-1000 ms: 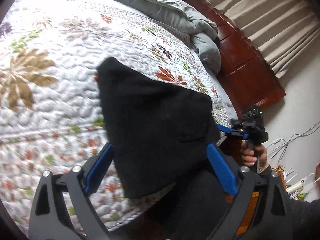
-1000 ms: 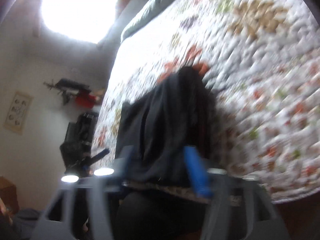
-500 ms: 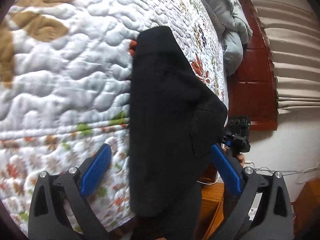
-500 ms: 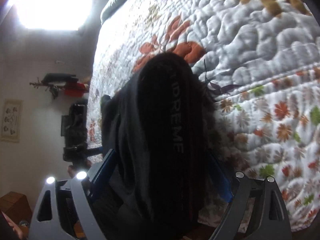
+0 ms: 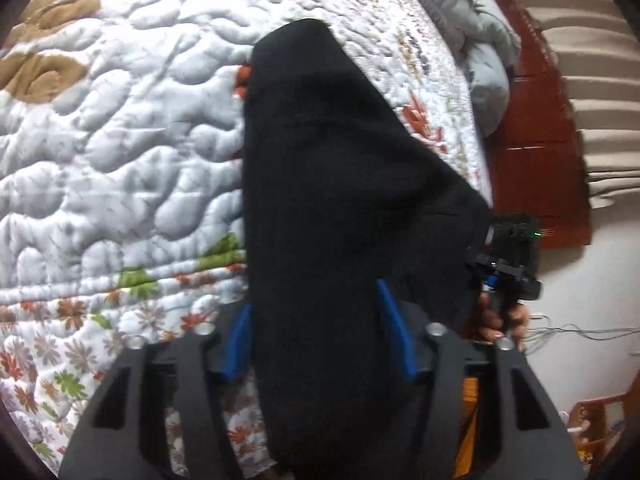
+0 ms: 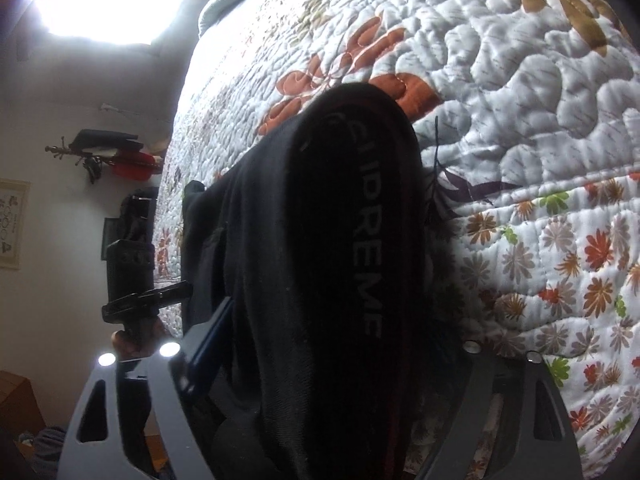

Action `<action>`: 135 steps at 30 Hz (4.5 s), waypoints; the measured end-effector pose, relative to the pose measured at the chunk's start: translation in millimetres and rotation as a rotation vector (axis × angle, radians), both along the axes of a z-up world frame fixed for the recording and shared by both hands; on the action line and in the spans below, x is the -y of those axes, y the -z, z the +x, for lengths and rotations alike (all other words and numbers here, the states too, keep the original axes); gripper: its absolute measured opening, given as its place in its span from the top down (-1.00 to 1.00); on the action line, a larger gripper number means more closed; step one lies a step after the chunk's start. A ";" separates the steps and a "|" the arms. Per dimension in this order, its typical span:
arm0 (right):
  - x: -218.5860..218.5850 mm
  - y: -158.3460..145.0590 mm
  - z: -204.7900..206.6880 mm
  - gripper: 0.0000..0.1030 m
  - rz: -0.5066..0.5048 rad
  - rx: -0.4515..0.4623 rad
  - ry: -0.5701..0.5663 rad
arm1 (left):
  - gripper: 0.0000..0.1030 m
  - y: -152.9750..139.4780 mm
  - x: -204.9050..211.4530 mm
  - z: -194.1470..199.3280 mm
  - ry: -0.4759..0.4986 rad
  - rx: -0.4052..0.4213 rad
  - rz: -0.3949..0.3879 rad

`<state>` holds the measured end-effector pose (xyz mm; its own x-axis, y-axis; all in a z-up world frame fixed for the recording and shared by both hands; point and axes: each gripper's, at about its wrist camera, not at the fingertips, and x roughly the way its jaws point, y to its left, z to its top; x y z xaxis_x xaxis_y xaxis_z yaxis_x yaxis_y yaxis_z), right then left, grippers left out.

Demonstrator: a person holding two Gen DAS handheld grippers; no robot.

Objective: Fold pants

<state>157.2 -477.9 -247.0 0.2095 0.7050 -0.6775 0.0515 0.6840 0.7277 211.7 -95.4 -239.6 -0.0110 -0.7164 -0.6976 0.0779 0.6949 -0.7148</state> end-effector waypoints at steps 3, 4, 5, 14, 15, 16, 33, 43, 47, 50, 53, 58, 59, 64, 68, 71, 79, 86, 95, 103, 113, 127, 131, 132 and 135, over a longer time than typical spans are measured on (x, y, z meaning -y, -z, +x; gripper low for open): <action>-11.8 -12.7 -5.2 0.11 -0.020 0.032 0.002 | 0.21 0.3 -4.3 -1.6 -0.017 0.002 0.004; -17.6 -19.7 -8.0 0.23 -0.043 0.050 0.001 | 0.29 -1.1 -4.8 -2.8 -0.019 0.011 0.011; -20.3 -23.3 -9.6 0.27 -0.059 0.061 -0.001 | 0.34 -2.3 -5.9 -4.0 -0.021 0.019 0.017; -39.8 -70.7 -24.9 0.42 -0.115 0.149 -0.006 | 0.47 -32.1 -10.2 -12.4 -0.024 0.083 0.028; -44.6 -78.0 -26.3 0.42 -0.118 0.160 -0.016 | 0.47 -40.1 -12.4 -14.4 -0.022 0.101 0.034; -49.6 -83.2 -26.5 0.42 -0.121 0.168 -0.025 | 0.47 -44.9 -14.9 -14.9 -0.022 0.112 0.036; -192.1 -146.1 83.0 0.42 -0.066 0.305 -0.165 | 0.47 -120.1 -164.8 38.4 -0.175 0.252 0.104; -281.6 -108.9 180.9 0.42 -0.061 0.248 -0.224 | 0.47 -92.3 -256.0 108.4 -0.259 0.207 0.179; -310.3 -82.6 206.7 0.42 -0.067 0.207 -0.249 | 0.47 -62.1 -285.2 131.3 -0.285 0.142 0.199; -314.5 -64.9 217.8 0.42 -0.048 0.179 -0.242 | 0.46 -43.4 -300.2 137.5 -0.300 0.102 0.179; -305.8 -47.4 222.9 0.42 -0.011 0.150 -0.235 | 0.43 -32.0 -309.6 135.0 -0.296 0.089 0.137; -298.5 -36.0 224.6 0.38 0.025 0.137 -0.235 | 0.41 -29.4 -304.5 133.7 -0.292 0.101 0.130; -298.3 -34.6 225.1 0.37 0.028 0.133 -0.234 | 0.41 -29.1 -302.3 134.4 -0.292 0.101 0.131; -279.4 -46.9 224.3 -0.05 -0.005 0.138 -0.174 | 0.28 -42.7 -296.2 132.2 -0.298 0.147 0.160; -250.0 -90.9 219.1 -0.04 -0.085 0.269 -0.067 | -0.02 -72.4 -299.9 124.8 -0.342 0.234 0.236; -250.6 -128.6 215.5 0.00 -0.067 0.374 -0.046 | -0.51 -104.4 -309.3 114.9 -0.449 0.352 0.335; -297.8 -84.5 245.4 0.39 -0.063 0.265 -0.078 | -0.54 -101.2 -281.0 154.6 -0.445 0.389 0.576; -273.4 -39.5 256.3 1.00 -0.022 0.191 -0.032 | -0.48 -52.4 -289.4 165.1 -0.441 0.299 0.627; -271.7 -118.0 187.0 0.72 0.043 0.379 -0.091 | -0.64 -121.0 -292.2 83.9 -0.455 0.479 0.541; -273.1 -48.3 147.2 0.97 0.000 0.262 -0.113 | -0.66 -66.3 -265.0 21.8 -0.365 0.447 0.625; -247.3 -80.2 109.0 0.39 0.062 0.320 0.009 | -0.76 -86.1 -290.9 -3.7 -0.437 0.427 0.471; -266.7 -196.9 -128.8 -0.90 -0.392 0.568 0.217 | -0.94 -212.9 -257.3 -217.3 -0.514 0.728 0.673; -281.2 -220.2 -180.5 -0.92 -0.548 0.638 0.287 | -0.94 -229.3 -240.1 -260.7 -0.525 0.781 0.735; -284.5 -226.7 -193.4 -0.92 -0.582 0.664 0.298 | -0.94 -232.9 -235.4 -271.2 -0.519 0.790 0.735; -295.6 -242.0 -223.3 -0.92 -0.646 0.716 0.306 | -0.94 -242.5 -223.3 -295.0 -0.507 0.813 0.740</action>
<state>-66.1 -182.3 -5.0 0.8265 0.0963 -0.5547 -0.0134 0.9883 0.1516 -83.3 127.8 3.0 0.7877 0.0637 -0.6127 -0.0805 0.9968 0.0001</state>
